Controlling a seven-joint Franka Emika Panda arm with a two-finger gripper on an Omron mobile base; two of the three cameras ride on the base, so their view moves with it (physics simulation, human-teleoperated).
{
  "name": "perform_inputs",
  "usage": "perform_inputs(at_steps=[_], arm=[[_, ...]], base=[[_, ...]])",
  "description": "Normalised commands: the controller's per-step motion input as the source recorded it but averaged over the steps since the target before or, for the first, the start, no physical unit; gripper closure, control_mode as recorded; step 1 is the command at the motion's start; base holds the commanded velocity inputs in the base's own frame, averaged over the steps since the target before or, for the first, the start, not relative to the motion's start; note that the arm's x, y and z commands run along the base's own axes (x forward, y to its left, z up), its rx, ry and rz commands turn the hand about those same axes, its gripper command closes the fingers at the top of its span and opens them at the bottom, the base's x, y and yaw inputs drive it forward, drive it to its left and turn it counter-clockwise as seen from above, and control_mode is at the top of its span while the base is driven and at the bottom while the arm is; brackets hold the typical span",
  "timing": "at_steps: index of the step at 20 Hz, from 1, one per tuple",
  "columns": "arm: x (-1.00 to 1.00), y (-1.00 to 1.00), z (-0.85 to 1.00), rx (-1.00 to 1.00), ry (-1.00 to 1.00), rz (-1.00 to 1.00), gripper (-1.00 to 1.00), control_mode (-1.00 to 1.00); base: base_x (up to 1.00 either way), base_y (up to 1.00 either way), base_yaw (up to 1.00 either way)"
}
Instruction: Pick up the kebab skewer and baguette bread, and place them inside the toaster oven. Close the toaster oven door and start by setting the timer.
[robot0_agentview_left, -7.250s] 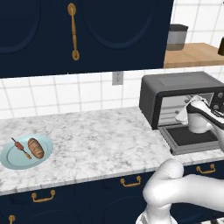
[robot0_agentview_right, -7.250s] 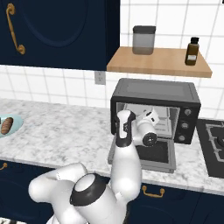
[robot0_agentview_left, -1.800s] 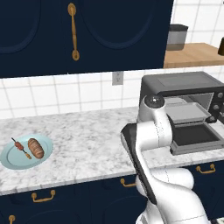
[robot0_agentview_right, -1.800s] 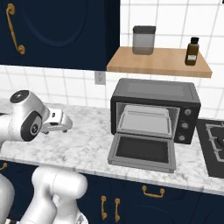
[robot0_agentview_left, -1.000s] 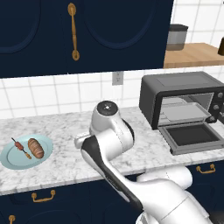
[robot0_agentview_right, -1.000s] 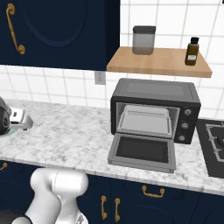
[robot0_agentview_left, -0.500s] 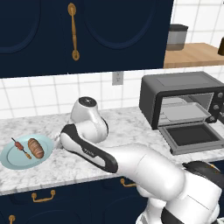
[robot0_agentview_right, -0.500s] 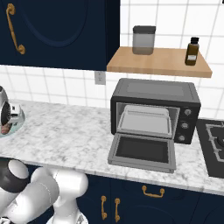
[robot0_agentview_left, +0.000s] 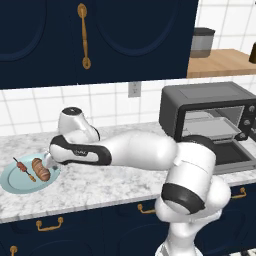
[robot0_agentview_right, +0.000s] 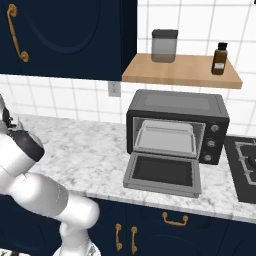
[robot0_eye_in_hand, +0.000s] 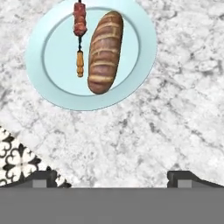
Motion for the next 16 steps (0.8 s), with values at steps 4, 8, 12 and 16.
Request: perform_inputs(at_steps=[4,8,12,16], arm=[[0.20,0.46,-0.48,-0.09,0.06,0.00,-1.00,-1.00],[0.16,0.23,-0.32,-0.02,0.03,0.00,-1.00,-1.00],[0.31,0.10,-0.11,-0.01,0.02,0.00,-1.00,-1.00],[0.27,0.17,-0.22,-0.03,0.05,-0.02,-1.00,-1.00]], base=[[0.00,0.00,0.00],[0.00,0.00,0.00],[0.00,0.00,0.00],[0.00,0.00,0.00]])
